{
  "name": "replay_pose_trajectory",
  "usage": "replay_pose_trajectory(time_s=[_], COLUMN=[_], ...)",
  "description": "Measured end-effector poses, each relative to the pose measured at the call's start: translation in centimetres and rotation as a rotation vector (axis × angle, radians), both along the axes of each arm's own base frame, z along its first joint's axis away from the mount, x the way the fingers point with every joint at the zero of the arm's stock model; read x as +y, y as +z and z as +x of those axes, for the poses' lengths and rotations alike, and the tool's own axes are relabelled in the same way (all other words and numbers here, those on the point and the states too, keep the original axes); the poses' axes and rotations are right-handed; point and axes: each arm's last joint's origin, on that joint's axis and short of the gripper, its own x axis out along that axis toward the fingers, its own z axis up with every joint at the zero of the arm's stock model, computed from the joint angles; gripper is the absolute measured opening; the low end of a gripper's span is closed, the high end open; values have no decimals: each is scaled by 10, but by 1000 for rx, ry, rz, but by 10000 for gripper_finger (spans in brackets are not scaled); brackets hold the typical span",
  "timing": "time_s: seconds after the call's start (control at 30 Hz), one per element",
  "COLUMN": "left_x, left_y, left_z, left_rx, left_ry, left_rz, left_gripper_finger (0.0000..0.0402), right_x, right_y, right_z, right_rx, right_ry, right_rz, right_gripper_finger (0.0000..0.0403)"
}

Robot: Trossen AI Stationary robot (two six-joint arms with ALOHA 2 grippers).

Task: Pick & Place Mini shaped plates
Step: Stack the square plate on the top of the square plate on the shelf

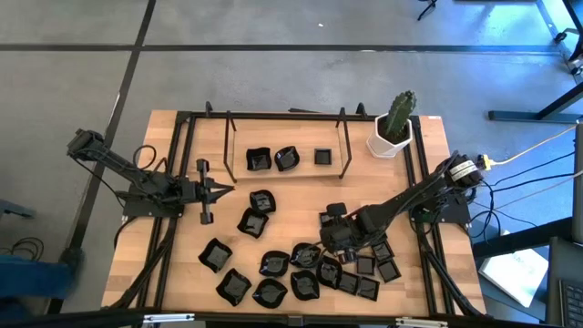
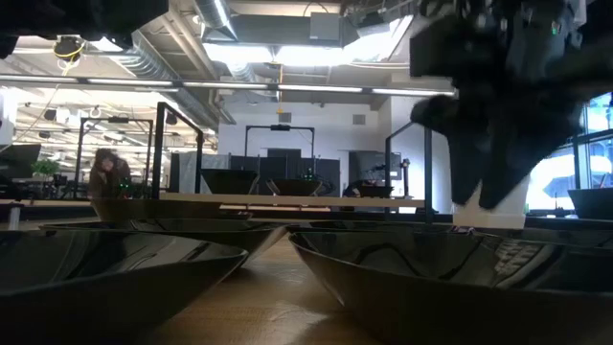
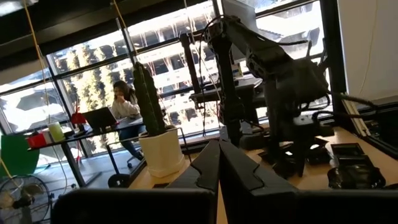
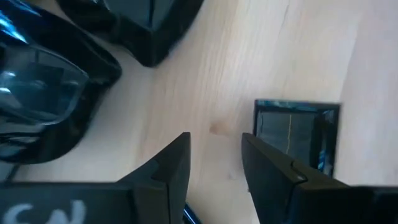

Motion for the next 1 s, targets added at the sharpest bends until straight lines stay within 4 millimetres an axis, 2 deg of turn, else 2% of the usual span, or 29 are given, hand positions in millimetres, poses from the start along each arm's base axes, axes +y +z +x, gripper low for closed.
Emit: replay_pose_trajectory(time_s=[0.23,0.37,0.8,1.0], left_x=[0,0,0,0], left_y=[0,0,1,0], left_z=[0,0,0,0], left_rx=[-1,-6,-9,-4], left_ry=[-3,-3,-2,-3], left_rz=[-13,-15,-15,-13], left_gripper_finger=[8,2,8,2], right_x=[-1,-3,-4,-6], right_y=[-22,-22,-19,-18], right_z=[5,5,4,5], right_rx=[42,21,39,13], right_ry=[-65,-73,-12,-14], right_rz=[-119,-191,-227,-305], right_gripper_finger=[142,142,142,142])
